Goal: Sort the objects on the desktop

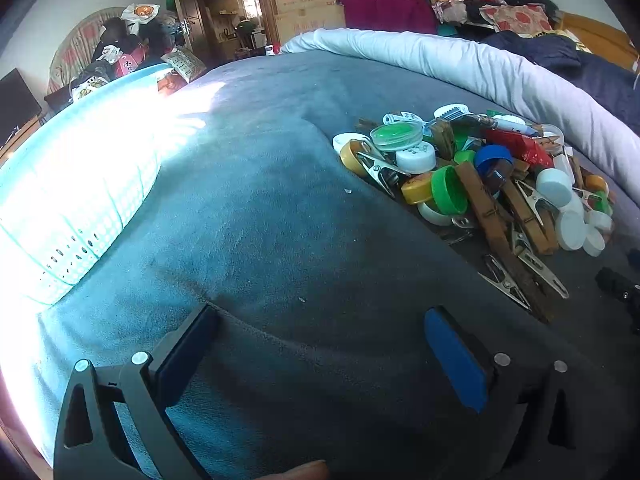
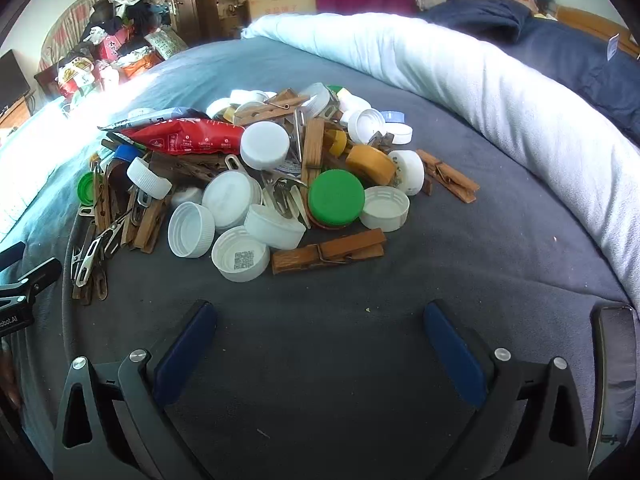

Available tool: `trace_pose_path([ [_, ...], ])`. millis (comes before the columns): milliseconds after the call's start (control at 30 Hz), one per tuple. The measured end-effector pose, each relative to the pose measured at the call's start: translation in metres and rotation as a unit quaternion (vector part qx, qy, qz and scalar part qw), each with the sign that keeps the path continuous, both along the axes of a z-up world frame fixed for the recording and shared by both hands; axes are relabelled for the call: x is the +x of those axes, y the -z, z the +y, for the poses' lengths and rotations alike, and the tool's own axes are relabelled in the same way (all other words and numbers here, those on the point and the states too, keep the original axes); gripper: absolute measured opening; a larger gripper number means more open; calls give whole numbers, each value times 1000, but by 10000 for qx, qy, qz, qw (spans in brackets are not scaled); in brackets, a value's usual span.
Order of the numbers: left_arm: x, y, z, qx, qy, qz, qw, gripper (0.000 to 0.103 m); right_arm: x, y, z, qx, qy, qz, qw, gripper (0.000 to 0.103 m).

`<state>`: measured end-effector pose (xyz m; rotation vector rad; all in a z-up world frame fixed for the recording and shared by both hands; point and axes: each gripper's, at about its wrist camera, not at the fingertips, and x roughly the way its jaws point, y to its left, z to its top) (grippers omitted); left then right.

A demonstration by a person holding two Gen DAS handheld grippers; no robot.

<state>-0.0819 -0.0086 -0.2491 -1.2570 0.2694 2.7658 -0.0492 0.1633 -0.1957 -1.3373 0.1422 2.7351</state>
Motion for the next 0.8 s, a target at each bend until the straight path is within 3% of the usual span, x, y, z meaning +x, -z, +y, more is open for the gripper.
trace_pose_path([
  [800, 8, -1, -4, 11, -3, -1, 10000, 103, 0, 1, 0, 6, -4, 0, 10000, 103],
])
